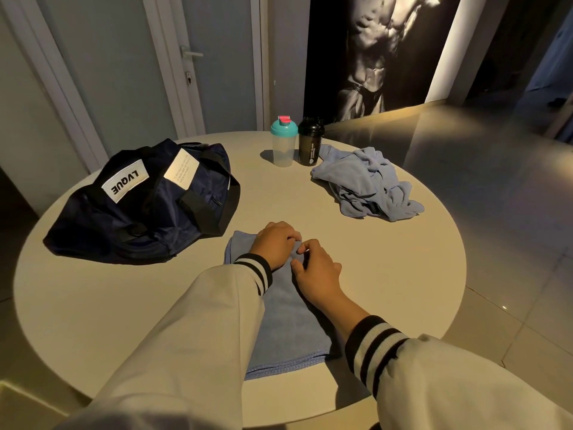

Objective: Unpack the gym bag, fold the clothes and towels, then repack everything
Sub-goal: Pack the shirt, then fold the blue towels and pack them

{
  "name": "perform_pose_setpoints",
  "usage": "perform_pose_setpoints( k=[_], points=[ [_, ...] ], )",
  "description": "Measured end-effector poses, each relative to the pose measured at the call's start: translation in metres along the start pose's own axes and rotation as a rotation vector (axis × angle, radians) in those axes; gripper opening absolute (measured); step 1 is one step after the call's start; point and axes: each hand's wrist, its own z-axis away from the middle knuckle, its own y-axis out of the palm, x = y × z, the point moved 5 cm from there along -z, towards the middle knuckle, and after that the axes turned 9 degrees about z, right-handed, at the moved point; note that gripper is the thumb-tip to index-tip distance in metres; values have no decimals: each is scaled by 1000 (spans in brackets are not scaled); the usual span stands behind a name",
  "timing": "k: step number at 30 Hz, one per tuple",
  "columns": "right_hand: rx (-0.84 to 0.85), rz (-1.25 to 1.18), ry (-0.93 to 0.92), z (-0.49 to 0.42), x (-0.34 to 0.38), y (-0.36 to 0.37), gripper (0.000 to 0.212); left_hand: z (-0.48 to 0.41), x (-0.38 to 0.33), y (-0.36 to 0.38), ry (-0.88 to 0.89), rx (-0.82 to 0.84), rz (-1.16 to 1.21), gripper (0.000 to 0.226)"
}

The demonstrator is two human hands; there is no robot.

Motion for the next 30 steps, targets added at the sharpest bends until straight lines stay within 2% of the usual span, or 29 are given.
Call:
perform_pose_setpoints(
  k=[5,9,15,19,22,25,27,30],
  points=[
    [64,-69,11,2,1,-2,25,-2,17,-3,-64,-122,80,40],
    [109,-65,9,4,2,-4,28,-2,19,-1,-77,-124,29,47],
    [126,-82,65,10,-1,-7,18,3,20,5,-137,-104,61,46],
    [86,136,-1,20,3,-8,27,16,0,5,-75,-12,-103,46],
    [84,288,-36,21,2,-9,33,34,-16,-13,-21,-144,-93,40],
    [31,224,-67,23,8,-19,38,60,-23,-26,-62,-225,-217,30],
    [-3,283,-158,35,18,-20,36,79,-21,-23,-99,-166,-332,33],
    [73,441,-217,55,17,-8,36,106,-11,-16,-119,-86,-342,43]
  ],
)
